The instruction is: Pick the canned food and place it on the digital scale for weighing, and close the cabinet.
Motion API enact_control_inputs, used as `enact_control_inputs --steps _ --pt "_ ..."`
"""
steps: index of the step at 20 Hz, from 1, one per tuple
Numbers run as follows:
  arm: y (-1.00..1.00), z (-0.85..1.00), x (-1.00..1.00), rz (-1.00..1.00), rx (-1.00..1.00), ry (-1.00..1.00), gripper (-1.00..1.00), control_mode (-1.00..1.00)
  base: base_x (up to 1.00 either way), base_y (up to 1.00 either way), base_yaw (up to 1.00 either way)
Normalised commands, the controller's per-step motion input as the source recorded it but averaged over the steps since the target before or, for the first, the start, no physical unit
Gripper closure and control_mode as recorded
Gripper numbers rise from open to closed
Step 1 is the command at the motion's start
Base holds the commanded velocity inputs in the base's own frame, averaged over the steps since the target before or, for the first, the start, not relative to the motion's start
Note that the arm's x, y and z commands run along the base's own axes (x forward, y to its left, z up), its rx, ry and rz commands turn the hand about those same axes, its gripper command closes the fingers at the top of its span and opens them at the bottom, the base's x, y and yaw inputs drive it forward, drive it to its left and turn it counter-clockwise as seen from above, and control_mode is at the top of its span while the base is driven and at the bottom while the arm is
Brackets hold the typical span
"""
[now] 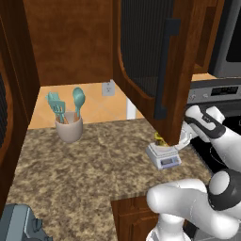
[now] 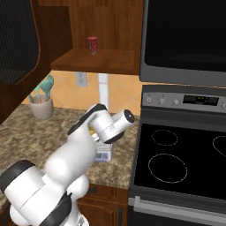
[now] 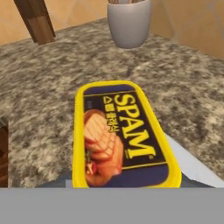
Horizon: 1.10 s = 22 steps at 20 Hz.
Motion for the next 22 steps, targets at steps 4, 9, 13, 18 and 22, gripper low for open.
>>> enact_control_inputs --steps 4,9,13,18,22 --pt "0.0 -0.45 0.23 0.0 0.0 0.0 1.0 -1.0 0.0 0.0 0.0" --pt "-0.03 -0.33 0.32 0.0 0.0 0.0 1.0 -1.0 0.0 0.0 0.0" --pt "-0.04 -0.24 0.31 0.0 0.0 0.0 1.0 -1.0 0.0 0.0 0.0" --pt "-0.03 -0.21 -0.04 0.0 0.0 -0.01 1.0 -1.0 0.0 0.0 0.0" --pt "-0.02 -0.19 -0.5 0.0 0.0 -0.04 -1.0 -1.0 0.0 0.0 0.0"
